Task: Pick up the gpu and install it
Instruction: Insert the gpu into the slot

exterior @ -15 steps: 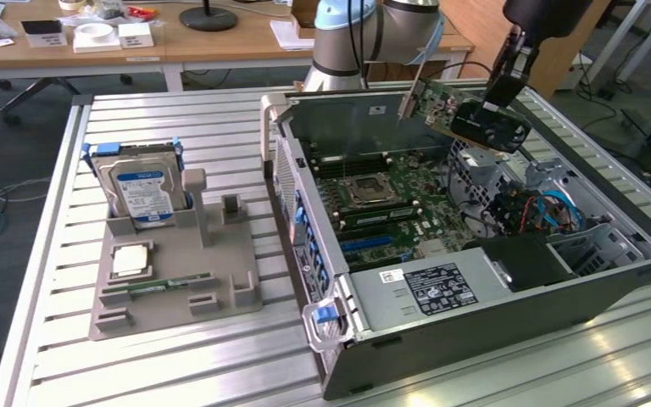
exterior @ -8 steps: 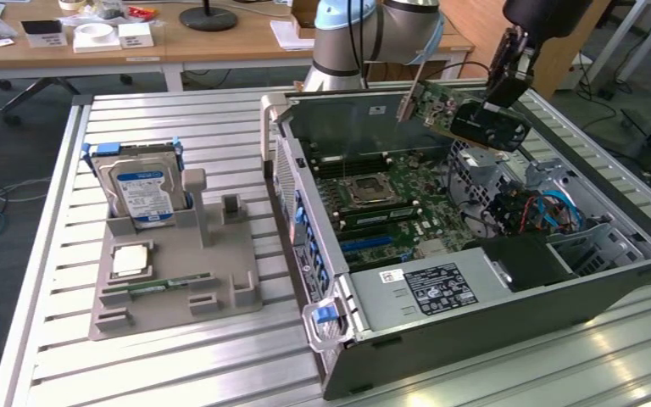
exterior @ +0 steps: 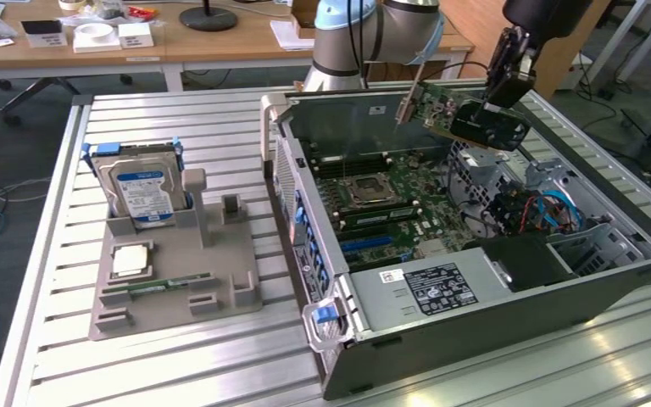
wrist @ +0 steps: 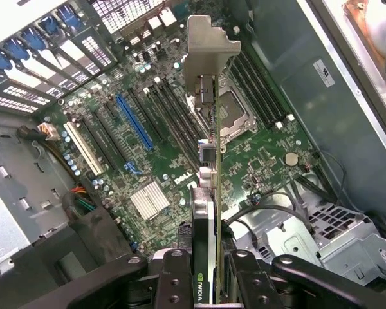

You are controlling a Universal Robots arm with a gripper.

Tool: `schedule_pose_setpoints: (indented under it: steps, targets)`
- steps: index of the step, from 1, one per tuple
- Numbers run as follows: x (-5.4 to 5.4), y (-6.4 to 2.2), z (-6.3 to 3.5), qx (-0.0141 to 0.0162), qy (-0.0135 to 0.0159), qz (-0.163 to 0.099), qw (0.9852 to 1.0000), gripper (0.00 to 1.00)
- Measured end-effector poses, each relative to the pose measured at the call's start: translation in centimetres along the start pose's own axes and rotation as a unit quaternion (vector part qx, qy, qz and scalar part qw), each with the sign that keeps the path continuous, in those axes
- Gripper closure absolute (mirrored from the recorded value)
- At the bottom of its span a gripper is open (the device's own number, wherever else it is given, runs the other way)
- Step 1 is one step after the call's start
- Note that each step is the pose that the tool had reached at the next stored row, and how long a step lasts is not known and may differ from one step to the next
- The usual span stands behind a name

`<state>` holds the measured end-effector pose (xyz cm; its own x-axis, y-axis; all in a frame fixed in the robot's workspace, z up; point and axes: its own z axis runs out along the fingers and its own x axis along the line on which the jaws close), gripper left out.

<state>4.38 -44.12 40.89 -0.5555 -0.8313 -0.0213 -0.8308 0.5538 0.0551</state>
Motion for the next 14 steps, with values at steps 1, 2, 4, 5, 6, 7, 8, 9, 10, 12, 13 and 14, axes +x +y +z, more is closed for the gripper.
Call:
schedule_pose_setpoints:
  steps: [1, 2, 4, 5, 6, 7, 8, 9, 10, 12, 13, 14]
  targets:
    - [0.00, 0.00, 0.00, 0.0000, 0.0000, 0.000, 1.0000, 0.73]
    - [0.00, 0.00, 0.00, 0.0000, 0.0000, 0.000, 1.0000, 0.73]
    - [0.00, 0.00, 0.00, 0.0000, 0.0000, 0.000, 1.0000, 0.73]
    - [0.00, 0.00, 0.00, 0.0000, 0.0000, 0.000, 1.0000, 0.73]
    - [0.00, 0.00, 0.00, 0.0000, 0.0000, 0.000, 1.0000, 0.73]
    - [0.00, 0.00, 0.00, 0.0000, 0.0000, 0.000, 1.0000, 0.73]
    - [0.00, 0.00, 0.00, 0.0000, 0.0000, 0.000, 1.0000, 0.73]
    - [0.00, 0.00, 0.00, 0.0000, 0.0000, 0.000, 1.0000, 0.73]
    - [0.00, 0.00, 0.00, 0.0000, 0.0000, 0.000, 1.0000, 0.73]
    - [0.00, 0.00, 0.00, 0.0000, 0.0001, -0.002, 1.0000, 0.73]
    - [0.00, 0.00, 0.00, -0.0001, 0.0003, -0.005, 1.0000, 0.73]
    - [0.00, 0.00, 0.00, -0.0002, 0.0004, -0.009, 1.0000, 0.73]
